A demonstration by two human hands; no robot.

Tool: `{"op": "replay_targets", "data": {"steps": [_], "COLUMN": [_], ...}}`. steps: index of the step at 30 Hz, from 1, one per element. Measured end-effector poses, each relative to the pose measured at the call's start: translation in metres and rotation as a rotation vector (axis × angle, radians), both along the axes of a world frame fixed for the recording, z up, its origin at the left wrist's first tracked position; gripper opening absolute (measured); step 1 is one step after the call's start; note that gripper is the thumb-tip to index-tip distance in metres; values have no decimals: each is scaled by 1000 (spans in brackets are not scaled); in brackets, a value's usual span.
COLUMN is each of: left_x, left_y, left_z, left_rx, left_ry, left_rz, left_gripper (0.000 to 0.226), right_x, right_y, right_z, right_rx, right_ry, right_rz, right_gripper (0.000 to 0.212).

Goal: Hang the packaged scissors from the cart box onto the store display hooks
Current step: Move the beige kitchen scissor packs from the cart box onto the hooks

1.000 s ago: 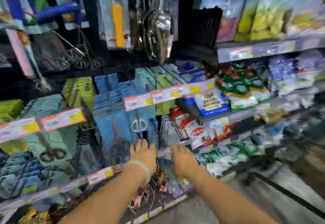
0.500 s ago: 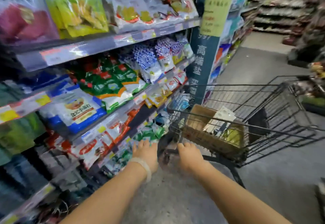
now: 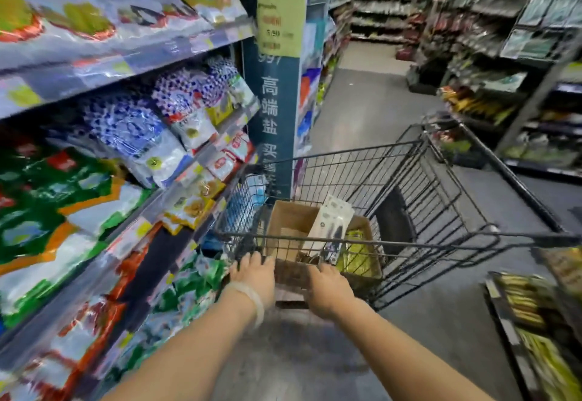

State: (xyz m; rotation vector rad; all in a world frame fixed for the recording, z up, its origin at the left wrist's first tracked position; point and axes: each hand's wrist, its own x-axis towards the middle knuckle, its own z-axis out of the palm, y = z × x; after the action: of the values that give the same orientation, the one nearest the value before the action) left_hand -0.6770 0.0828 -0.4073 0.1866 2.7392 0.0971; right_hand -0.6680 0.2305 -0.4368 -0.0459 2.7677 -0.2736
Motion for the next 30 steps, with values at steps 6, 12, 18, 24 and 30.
{"op": "replay_targets", "data": {"steps": [6,12,18,24,30], "left_x": [-118,-184,-235,-289,-306], "left_y": [16,33,69,113,149], "left_z": [8,-18,-53,-87,-147], "left_rx": [45,-9,-33,21,65], "left_ry": [46,-32,-132,-250,-461], "left_rz": [-38,-31,-40,35,55], "left_gripper": [65,60,59,55,51], "right_x": [-114,-166,-226,-294,-318], "right_y": [28,70,123,156,175], "right_z": [29,-2,-45,-88,-148], "right_rx": [-107,-212,-261,-257,-371], "right_ry": [91,-42,-227,-318,-462], "right_rz": [-124,-306,-362,-334,-447], "right_gripper": [46,51,43,33,47]}}
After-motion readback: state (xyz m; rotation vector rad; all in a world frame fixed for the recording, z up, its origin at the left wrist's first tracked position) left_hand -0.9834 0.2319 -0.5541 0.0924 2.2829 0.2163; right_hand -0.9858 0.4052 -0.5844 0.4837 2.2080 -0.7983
